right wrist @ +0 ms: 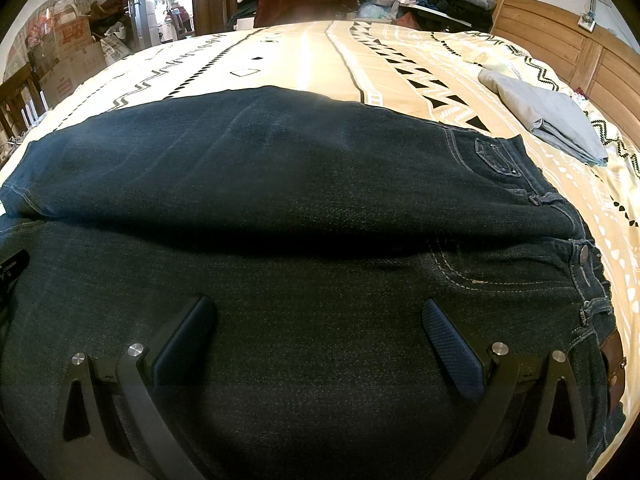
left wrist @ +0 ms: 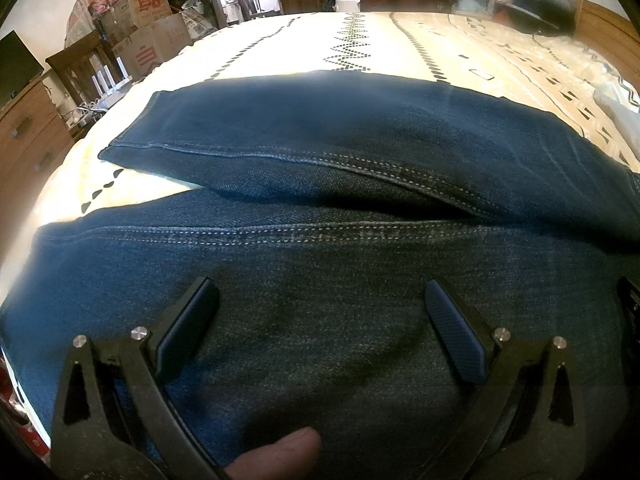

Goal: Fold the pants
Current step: 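Position both grippers open over the folded blue jeans near the waistband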

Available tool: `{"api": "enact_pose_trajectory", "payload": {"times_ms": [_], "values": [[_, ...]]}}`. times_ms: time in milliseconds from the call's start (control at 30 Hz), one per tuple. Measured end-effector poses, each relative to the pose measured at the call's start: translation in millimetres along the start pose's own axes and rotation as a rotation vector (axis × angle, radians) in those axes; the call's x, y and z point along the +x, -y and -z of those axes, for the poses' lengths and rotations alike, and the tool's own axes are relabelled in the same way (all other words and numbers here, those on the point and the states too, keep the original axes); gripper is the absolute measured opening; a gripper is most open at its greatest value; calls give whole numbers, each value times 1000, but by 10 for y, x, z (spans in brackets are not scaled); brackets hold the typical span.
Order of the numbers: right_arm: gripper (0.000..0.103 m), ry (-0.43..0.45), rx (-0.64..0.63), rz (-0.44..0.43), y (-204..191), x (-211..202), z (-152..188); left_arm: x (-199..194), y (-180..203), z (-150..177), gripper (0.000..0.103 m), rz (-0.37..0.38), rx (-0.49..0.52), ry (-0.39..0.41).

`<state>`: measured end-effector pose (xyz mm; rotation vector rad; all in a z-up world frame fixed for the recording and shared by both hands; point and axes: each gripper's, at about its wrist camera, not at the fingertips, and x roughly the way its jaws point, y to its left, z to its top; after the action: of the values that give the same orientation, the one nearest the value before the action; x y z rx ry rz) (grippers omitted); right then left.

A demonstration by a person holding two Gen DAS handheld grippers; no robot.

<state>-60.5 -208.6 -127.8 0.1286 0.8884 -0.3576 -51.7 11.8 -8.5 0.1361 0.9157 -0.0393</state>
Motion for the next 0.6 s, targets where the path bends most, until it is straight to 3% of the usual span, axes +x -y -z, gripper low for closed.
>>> {"api": "enact_pose_trajectory", "payload": {"times_ms": [600], "values": [[103, -1, 0, 1, -3, 1, -5, 208, 55, -127, 103, 4, -1, -8]]}}
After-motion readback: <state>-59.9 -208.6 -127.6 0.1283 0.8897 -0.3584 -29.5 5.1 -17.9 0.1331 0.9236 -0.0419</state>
